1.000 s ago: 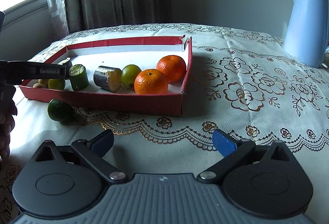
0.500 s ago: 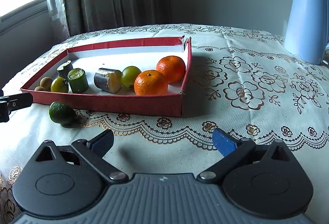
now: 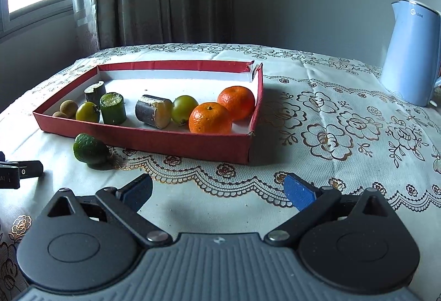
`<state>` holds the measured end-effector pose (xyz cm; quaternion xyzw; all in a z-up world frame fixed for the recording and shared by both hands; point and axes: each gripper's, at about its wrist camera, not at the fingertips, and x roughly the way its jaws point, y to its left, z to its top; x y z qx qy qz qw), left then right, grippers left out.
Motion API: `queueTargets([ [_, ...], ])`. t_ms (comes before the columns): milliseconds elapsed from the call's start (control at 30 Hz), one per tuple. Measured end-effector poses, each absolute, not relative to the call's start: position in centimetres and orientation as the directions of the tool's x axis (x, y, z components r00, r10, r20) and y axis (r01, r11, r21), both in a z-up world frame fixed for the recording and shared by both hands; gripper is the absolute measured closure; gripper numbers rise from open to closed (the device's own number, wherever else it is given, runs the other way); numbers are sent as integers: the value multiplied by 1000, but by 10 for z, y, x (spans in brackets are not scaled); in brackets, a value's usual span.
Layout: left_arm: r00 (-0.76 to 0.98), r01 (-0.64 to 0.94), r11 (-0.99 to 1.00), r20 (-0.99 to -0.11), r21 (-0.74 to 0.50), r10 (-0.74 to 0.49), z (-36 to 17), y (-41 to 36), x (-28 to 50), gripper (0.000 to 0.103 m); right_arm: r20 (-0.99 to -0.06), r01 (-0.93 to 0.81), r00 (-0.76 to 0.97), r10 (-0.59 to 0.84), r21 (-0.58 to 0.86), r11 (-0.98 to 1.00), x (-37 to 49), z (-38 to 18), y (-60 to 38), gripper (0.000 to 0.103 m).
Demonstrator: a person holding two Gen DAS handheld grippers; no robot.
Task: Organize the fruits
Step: 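Withdraw the left gripper from the red tray, then move the right gripper to the green pepper piece and close on it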
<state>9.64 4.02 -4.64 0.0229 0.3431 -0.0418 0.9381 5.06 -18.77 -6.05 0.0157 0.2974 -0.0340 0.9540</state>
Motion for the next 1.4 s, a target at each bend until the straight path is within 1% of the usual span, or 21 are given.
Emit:
queueTargets([
  [133,759,92,996,-648,0,-70,-47,42,96,0,-563,-4,824,56,93,996,49,-58,-171,1],
  [333,761,88,996,-646,-3,-69,-46,43,96,0,-546,-36,836,59,53,998,63,-51,-134,1],
  [467,762,78,997,-645,0,-60,-46,43,96,0,-573,-52,817,67,44,998,82,-54,-116,1],
  [600,765,42,999,-642,-17,-43,-46,49,96,0,-592,-30,800,96,120,992,96,-55,-115,4],
  [767,773,16,999,-633,-31,-32,-45,52,95,0,-609,2,785,109,179,984,103,-58,-114,18],
  [867,774,12,999,-632,-37,-32,-45,52,95,0,-610,17,787,93,172,985,105,-58,-110,19],
  [933,774,12,999,-632,-37,-33,-45,52,95,0,-615,31,786,65,145,989,108,-58,-105,27],
  [1033,774,11,999,-633,-40,-34,-45,52,96,0,-622,43,782,19,84,996,109,-59,-96,30],
  [1100,773,11,999,-633,-39,-33,-45,52,95,0,-617,34,787,17,70,997,108,-59,-92,41],
  [1133,774,11,999,-633,-41,-34,-45,52,95,0,-612,33,791,12,62,998,107,-59,-91,51],
  [1167,774,11,999,-632,-43,-36,-45,52,95,0,-610,29,792,10,53,998,107,-59,-89,58],
  [1200,775,11,999,-631,-45,-37,-45,52,95,0,-607,24,794,11,50,998,106,-60,-88,60],
  [1233,775,12,999,-631,-46,-38,-45,52,95,0,-604,11,796,29,63,998,105,-60,-88,66],
  [1400,776,11,999,-630,-50,-40,-45,53,95,0,-592,-5,801,88,141,990,101,-58,-99,66],
])
